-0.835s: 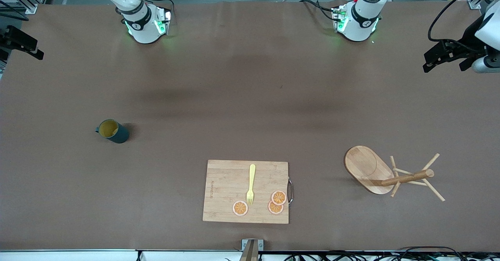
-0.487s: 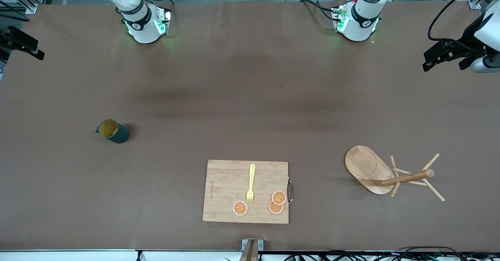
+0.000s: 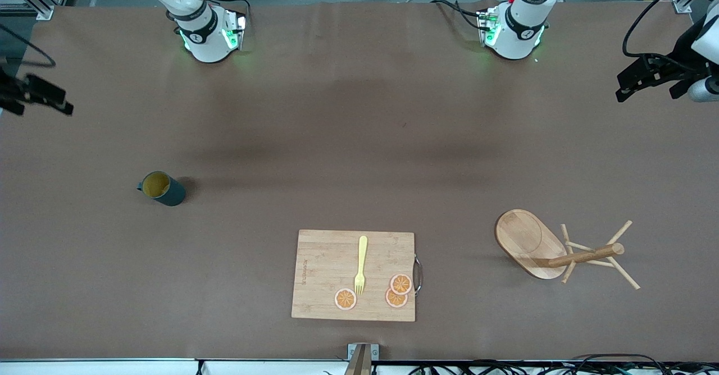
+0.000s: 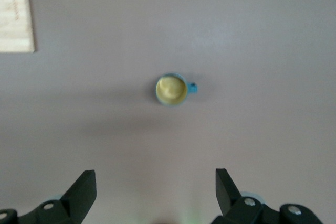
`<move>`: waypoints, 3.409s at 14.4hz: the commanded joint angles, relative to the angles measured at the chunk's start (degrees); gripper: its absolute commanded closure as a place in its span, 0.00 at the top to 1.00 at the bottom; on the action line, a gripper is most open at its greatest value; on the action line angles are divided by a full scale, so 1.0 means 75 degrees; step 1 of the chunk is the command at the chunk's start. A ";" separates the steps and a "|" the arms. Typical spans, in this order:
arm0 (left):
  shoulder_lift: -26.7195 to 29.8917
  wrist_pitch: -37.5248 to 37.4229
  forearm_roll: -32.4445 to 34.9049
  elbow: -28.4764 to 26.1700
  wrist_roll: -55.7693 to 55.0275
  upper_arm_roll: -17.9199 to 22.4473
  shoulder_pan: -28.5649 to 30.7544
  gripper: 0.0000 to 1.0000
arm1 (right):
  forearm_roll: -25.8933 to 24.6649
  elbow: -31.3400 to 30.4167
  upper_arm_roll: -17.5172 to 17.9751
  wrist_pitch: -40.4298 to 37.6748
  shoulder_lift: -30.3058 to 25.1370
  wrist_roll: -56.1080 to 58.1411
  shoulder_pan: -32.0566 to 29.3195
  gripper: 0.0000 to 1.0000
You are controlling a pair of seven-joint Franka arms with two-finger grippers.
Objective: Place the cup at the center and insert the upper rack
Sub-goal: 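Move the right gripper toward the teal mug, then grasp the teal mug by its rim with the right gripper, then carry the teal mug toward the table middle with the right gripper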
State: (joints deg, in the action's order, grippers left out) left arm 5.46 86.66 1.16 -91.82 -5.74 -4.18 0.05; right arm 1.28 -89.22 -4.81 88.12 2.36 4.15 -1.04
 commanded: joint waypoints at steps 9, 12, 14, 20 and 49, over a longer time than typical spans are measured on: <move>-0.0012 -0.0551 0.0209 0.0336 0.0051 0.0006 0.0602 1.00 | 0.0099 -0.2185 0.0079 0.3762 0.1994 0.4684 -0.0540 1.00; -0.0106 -0.0551 0.0209 0.0325 0.0074 -0.0005 0.0697 1.00 | 0.0146 -0.3229 0.0090 0.4981 0.2006 0.4814 -0.0518 1.00; -0.0141 -0.0516 0.0209 0.0360 0.0040 -0.0029 0.0627 1.00 | 0.0146 -0.3745 0.0114 0.5824 0.2099 0.4826 -0.0517 1.00; -0.0165 -0.0469 0.0209 0.0372 -0.0054 -0.0076 0.0661 1.00 | 0.0158 -0.4205 0.0125 0.6848 0.2509 0.4838 -0.0494 0.43; -0.1371 0.1124 0.0197 0.0020 -0.0078 -0.0005 0.0779 1.00 | 0.0744 -0.1136 0.0207 0.5570 0.4032 -0.8850 0.7556 0.04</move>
State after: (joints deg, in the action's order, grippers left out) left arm -3.88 93.71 1.65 -91.72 -5.89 -4.09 5.88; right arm 6.74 -101.22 -2.39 130.09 29.88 -61.62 55.17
